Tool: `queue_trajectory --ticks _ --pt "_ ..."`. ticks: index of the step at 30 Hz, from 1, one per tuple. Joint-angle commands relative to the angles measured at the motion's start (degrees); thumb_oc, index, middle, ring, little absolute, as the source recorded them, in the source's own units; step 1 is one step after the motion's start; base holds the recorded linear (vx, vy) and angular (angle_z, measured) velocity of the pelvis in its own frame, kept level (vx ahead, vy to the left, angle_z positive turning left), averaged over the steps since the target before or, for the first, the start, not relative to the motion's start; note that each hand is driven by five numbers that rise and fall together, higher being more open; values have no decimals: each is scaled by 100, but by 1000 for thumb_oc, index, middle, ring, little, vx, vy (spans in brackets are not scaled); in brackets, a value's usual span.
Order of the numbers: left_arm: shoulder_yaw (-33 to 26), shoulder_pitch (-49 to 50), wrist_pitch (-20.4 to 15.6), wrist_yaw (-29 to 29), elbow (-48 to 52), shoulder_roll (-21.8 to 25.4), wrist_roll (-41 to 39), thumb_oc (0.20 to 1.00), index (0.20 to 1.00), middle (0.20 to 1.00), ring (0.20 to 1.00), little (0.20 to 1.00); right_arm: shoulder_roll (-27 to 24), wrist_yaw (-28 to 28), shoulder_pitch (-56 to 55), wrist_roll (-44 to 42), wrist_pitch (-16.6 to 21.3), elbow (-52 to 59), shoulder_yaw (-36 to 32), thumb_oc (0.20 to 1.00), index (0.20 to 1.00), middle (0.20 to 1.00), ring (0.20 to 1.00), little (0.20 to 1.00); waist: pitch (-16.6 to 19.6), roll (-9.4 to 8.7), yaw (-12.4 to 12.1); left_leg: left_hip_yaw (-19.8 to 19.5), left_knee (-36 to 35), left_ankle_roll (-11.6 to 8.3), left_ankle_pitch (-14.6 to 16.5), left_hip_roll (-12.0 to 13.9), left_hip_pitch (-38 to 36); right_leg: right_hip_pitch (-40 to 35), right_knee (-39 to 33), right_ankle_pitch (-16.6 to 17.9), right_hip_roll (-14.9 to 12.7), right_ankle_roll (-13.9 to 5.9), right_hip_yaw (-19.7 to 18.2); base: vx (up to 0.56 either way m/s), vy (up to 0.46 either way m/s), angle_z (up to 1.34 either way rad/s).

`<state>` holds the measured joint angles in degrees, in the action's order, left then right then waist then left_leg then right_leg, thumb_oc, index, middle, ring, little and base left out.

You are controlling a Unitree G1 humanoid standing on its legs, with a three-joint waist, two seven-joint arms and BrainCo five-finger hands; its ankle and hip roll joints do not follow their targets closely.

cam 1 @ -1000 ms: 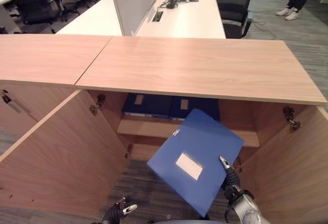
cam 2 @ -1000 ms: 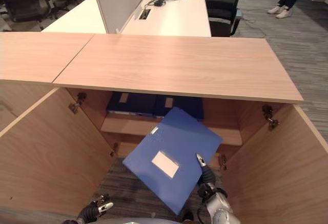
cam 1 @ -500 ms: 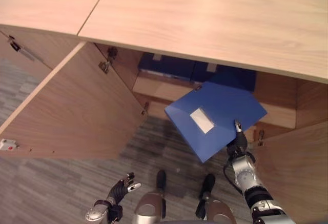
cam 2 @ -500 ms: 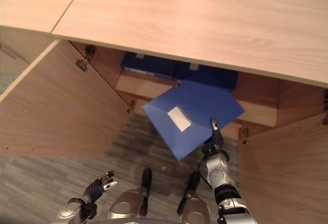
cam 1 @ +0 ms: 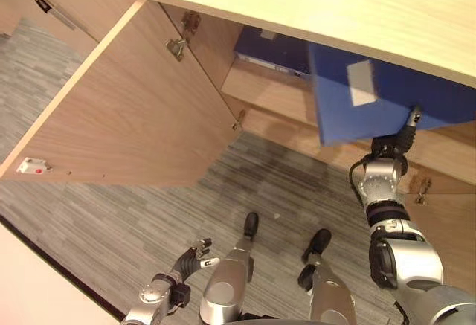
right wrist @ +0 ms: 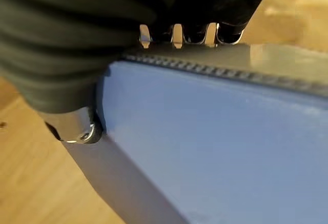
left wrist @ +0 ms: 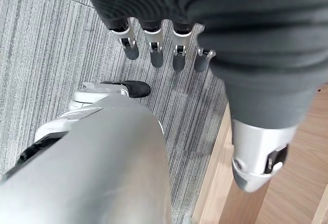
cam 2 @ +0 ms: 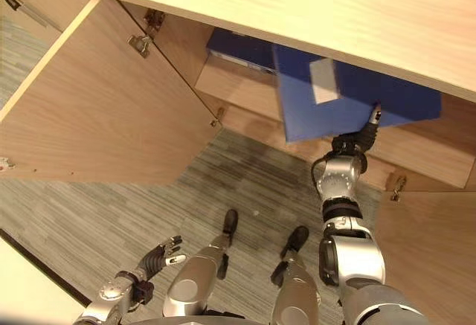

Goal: Put the empty folder in the office cabinet

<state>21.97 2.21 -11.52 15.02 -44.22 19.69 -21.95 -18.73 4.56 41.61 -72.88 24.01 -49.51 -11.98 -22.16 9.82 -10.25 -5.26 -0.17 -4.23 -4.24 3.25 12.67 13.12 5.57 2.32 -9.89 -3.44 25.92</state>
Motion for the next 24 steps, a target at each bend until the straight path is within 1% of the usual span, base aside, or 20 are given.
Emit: queue_trajectory --ticks 1,4,5,10,14,16,18,22,24 --pt "205 40 -116 15 134 354 93 1000 1000 1000 1000 1000 -312 -127 -80 -115 359 198 33 200 200 200 200 200 379 -131 -167 43 143 128 137 -91 261 106 1096 -1092 -212 -479 -579 10 -21 5" --pt "235 24 -129 21 182 431 54 1000 1000 1000 1000 1000 -448 -75 193 -188 419 78 24 200 200 200 200 200 364 -102 -190 23 155 122 157 -80 264 162 1169 -1136 -210 -474 -595 -17 -24 1" --pt "281 -39 -140 31 266 499 -31 1000 1000 1000 1000 1000 -549 -33 522 -314 473 -16 12 200 200 200 200 200 290 -66 -216 28 293 117 203 -82 347 265 1296 -1177 -216 -456 -650 -59 -27 -1" --pt "404 -80 -156 29 414 623 -137 1000 1000 1000 1000 1000 -724 106 1117 -569 601 -240 -50 200 200 200 200 200 226 23 -286 35 622 107 307 -120 598 519 1544 -1233 -255 -443 -712 -42 -21 -2" --pt "690 -92 -143 43 484 726 -104 1000 1000 1000 1000 1000 -942 331 1844 -938 773 -582 -90 200 200 200 200 200 308 129 -382 15 750 91 352 -160 801 739 1709 -1318 -262 -425 -752 -3 -15 3" --pt "865 -103 -134 37 512 786 -36 1000 1000 1000 1000 1000 -1147 454 2296 -1104 827 -758 -53 200 200 200 200 200 369 189 -462 14 794 76 369 -171 870 841 1814 -1368 -282 -427 -733 20 -30 -5" --pt "932 -114 -119 50 486 794 15 1000 1000 1000 1000 1000 -1260 500 2477 -1163 824 -871 10 200 200 200 200 200 424 201 -483 4 811 65 387 -178 885 856 1864 -1407 -289 -420 -741 41 -19 4" --pt "951 -116 -100 71 483 865 53 1000 1000 1000 1000 1000 -1331 542 2608 -1204 782 -1067 93 200 200 200 200 200 521 145 -484 6 848 48 478 -150 798 759 1841 -1467 -252 -399 -750 70 -54 7" --pt "846 -160 -61 32 401 958 1 1000 1000 1000 1000 1000 -1191 567 2633 -1180 786 -1072 164 200 200 200 200 200 538 -21 -411 25 1092 8 638 -71 706 633 1835 -1538 -131 -320 -838 71 -131 3"
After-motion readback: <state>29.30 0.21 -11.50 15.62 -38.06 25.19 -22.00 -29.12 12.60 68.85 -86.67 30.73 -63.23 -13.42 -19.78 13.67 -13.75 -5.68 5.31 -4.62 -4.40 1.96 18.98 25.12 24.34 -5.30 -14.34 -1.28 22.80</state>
